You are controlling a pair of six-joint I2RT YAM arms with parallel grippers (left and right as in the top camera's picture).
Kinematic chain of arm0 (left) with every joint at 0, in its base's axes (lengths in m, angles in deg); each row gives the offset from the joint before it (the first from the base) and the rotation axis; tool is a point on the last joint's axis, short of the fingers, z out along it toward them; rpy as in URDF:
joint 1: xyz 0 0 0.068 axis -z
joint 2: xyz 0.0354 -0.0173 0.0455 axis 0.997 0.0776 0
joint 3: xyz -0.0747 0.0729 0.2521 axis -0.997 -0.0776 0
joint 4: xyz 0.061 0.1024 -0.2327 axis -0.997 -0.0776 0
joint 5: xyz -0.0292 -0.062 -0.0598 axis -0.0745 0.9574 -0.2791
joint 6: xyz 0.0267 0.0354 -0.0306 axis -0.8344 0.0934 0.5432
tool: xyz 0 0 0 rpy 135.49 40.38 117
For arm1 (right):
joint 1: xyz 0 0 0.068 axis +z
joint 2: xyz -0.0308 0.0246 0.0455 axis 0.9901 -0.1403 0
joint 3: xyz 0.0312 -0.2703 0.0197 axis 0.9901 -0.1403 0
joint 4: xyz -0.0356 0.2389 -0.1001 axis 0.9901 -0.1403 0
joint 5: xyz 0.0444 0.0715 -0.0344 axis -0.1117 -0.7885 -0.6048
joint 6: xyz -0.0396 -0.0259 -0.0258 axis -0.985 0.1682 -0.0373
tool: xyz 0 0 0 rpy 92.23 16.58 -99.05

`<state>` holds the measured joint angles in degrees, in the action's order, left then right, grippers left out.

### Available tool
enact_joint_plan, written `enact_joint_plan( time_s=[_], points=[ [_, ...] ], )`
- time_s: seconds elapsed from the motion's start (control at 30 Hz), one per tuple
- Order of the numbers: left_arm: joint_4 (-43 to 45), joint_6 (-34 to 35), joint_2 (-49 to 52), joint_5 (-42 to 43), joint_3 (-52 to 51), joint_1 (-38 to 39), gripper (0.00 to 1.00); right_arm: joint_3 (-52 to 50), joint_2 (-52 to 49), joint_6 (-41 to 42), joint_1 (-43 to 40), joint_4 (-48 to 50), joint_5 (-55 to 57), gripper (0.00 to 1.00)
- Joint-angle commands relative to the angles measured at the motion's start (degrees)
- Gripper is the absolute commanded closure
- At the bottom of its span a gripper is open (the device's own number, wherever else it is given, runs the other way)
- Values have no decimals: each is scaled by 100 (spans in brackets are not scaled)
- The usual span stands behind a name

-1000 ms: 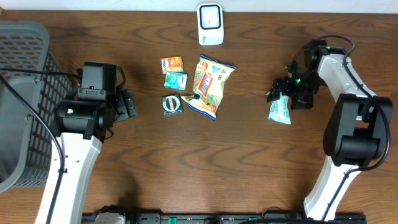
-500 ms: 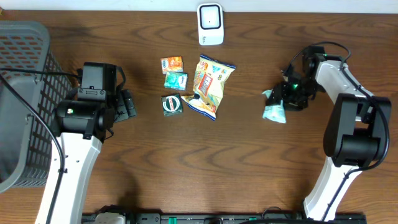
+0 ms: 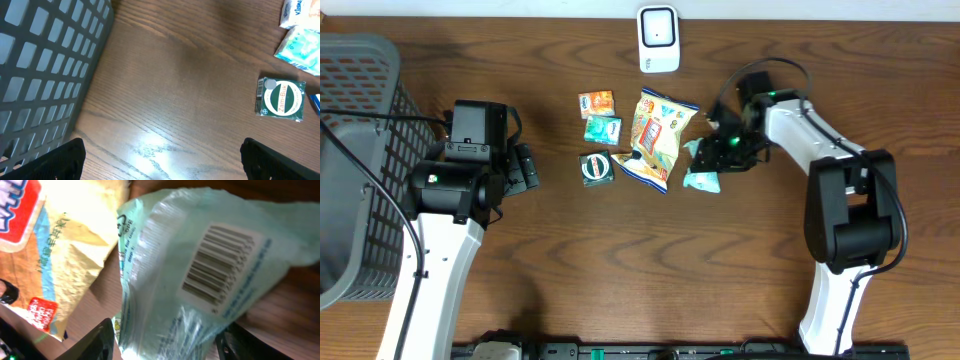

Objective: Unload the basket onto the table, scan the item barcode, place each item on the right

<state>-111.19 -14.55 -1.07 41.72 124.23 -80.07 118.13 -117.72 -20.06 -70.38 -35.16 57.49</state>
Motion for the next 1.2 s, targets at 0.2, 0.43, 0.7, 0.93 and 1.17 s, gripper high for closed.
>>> enact_joint_plan(
  time_s=[0.2,0.43,0.7,0.93,1.17],
  points=[
    [-15,28,22,-15,90,11,2,1384,-26,103,-413,-1075,28,34],
    [-15,28,22,-15,90,11,2,946,-28,-153,-487,-1263,26,35],
    [-15,28,22,-15,90,11,2,-273,-28,13,-492,-105,-815,39],
    [-15,28,22,-15,90,11,2,-704,-28,256,-492,459,-896,76],
    [-15,28,22,-15,90,11,2,-518,-26,249,-498,501,-1309,99]
  ],
)
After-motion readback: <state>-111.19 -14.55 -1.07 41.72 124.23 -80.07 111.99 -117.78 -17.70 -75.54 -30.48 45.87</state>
